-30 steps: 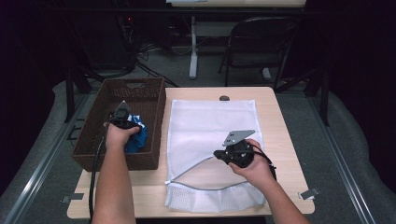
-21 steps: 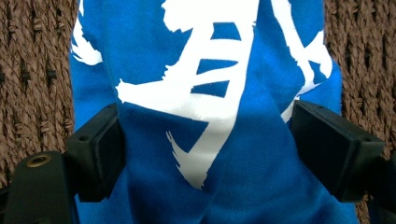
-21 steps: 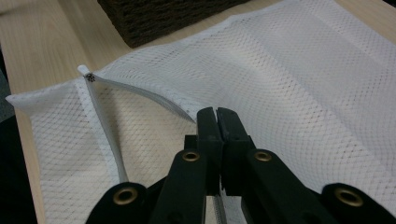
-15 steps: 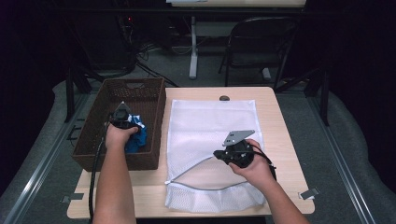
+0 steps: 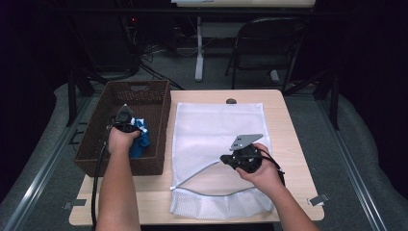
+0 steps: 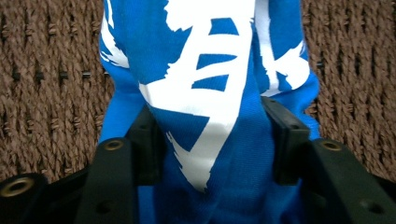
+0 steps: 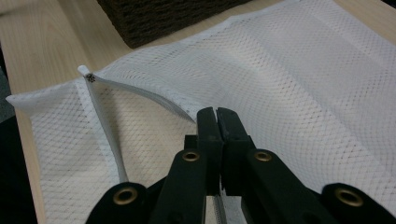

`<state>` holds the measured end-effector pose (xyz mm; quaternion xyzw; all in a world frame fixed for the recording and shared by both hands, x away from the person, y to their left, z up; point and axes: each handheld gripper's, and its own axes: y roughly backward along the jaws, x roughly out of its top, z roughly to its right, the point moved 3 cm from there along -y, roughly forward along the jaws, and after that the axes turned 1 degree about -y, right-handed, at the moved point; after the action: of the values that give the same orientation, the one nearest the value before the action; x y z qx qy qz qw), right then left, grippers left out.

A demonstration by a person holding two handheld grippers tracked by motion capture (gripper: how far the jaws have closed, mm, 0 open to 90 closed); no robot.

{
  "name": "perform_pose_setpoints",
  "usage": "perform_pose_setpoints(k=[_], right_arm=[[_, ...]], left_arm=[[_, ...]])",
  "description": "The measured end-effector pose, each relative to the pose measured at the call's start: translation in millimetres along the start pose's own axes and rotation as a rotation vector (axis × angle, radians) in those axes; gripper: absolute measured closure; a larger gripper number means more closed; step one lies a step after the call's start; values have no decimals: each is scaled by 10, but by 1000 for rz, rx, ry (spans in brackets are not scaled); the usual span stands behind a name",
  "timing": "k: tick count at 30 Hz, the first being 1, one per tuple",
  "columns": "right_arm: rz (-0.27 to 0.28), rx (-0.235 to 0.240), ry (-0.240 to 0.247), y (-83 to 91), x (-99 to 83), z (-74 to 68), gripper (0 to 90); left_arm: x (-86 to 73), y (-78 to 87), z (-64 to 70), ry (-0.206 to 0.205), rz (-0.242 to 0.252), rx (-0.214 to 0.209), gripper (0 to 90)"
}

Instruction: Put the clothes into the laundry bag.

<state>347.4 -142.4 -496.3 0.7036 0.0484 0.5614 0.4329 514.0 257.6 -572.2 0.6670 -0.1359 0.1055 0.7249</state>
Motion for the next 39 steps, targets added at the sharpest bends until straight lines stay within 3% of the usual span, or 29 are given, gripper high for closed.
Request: perform_pose_setpoints(k=[7,13,19,22,31,39], right_arm=[[0,-1,1,-1,1,1,888],[3,-1,0,7,1,3,888],[6,-2,3,15,3,9,888],[6,-2,4,14,2,12,888],[10,-6,2,26,9,2,888],[8,-5,5,18,10,6,888]], left_arm=[[-2,20,-3,-14,1,-17,591],[9,44,15,-24,2,2,630],[22,82,15,6,-9,-2,638],[31,109,4,-1,-6,-4,640],[37,254,3,12,27,-30,641],[29,406,-54,-1,70,-47,641]])
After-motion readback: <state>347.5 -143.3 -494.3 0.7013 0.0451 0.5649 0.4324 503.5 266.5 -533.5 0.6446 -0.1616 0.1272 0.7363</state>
